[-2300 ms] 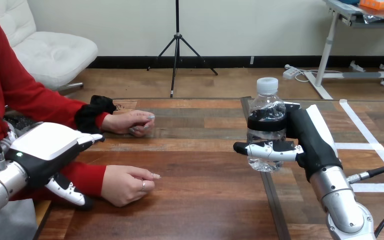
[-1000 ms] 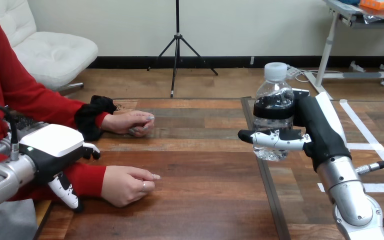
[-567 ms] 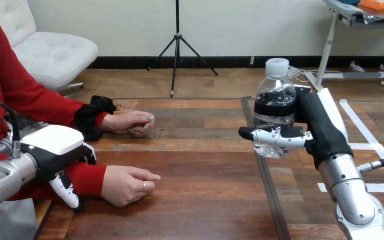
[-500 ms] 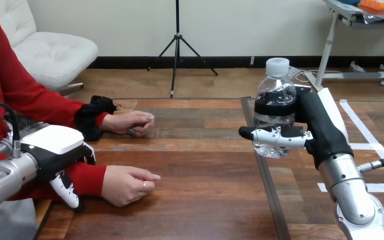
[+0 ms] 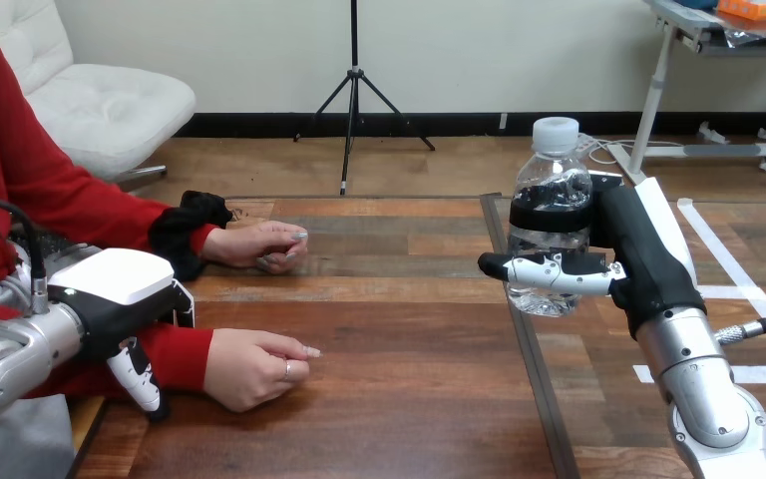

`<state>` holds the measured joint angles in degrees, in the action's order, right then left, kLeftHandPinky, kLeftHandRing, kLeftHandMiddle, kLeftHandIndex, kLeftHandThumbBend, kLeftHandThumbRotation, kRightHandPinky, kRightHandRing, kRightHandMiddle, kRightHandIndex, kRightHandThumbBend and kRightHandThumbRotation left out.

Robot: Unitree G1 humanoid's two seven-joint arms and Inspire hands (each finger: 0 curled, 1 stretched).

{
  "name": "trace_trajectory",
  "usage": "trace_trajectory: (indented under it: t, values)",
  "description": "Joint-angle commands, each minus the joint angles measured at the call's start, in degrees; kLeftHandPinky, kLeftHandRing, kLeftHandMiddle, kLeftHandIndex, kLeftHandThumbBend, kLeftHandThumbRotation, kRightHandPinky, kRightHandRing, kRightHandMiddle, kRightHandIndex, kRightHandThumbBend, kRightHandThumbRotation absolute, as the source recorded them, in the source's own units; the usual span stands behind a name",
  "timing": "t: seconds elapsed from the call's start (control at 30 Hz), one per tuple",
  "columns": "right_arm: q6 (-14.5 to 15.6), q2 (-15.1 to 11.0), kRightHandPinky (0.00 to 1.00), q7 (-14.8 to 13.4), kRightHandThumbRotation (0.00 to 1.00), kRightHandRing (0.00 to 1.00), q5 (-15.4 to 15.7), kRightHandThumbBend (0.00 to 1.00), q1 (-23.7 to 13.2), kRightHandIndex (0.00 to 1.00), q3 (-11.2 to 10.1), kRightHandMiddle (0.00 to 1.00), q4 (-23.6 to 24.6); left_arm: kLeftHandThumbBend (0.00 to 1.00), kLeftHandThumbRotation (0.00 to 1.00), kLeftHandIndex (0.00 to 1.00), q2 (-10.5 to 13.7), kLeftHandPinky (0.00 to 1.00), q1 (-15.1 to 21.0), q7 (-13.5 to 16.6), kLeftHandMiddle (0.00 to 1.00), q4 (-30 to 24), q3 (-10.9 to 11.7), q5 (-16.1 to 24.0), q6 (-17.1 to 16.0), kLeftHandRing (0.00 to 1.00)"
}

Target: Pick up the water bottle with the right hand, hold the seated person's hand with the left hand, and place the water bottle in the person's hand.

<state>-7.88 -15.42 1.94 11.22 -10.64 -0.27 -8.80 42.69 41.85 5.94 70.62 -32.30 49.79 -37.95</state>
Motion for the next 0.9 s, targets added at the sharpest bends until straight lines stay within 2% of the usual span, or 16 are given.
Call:
trace_trajectory:
  t: [0.0,0.1,0.3,0.87]
  values:
    - [-0.78,-0.25,0.22,-0.29,0.0,0.29,-1.02,0.88,-2.1,0.47,-1.41,0.41,4.28,0.88,0.16,0.54,-2.46,0.47,-0.4,1.6,0.55,1.4,0.06,-1.3,0.05,0.51]
    - [-1.06,-0.29,0.22,-0.32,0.0,0.28,-1.11,0.89,-2.15,0.47,-1.46,0.4,4.09,0.87,0.14,0.52,-2.93,0.44,-0.74,1.51,0.53,1.68,0.57,-2.18,-0.11,0.48]
    - [-0.86,-0.27,0.22,-0.2,0.0,0.28,-1.33,0.89,-2.11,0.46,-1.55,0.4,4.48,0.87,0.13,0.49,-3.51,0.39,-1.37,3.63,0.5,2.0,0.27,-2.88,-0.92,0.44]
    - [-0.43,-0.65,0.22,-0.16,0.0,0.28,-1.11,0.88,-2.55,0.47,-1.72,0.4,4.45,0.83,0.17,0.46,-4.92,0.32,-2.33,2.7,0.45,2.17,1.01,-6.24,-2.04,0.38]
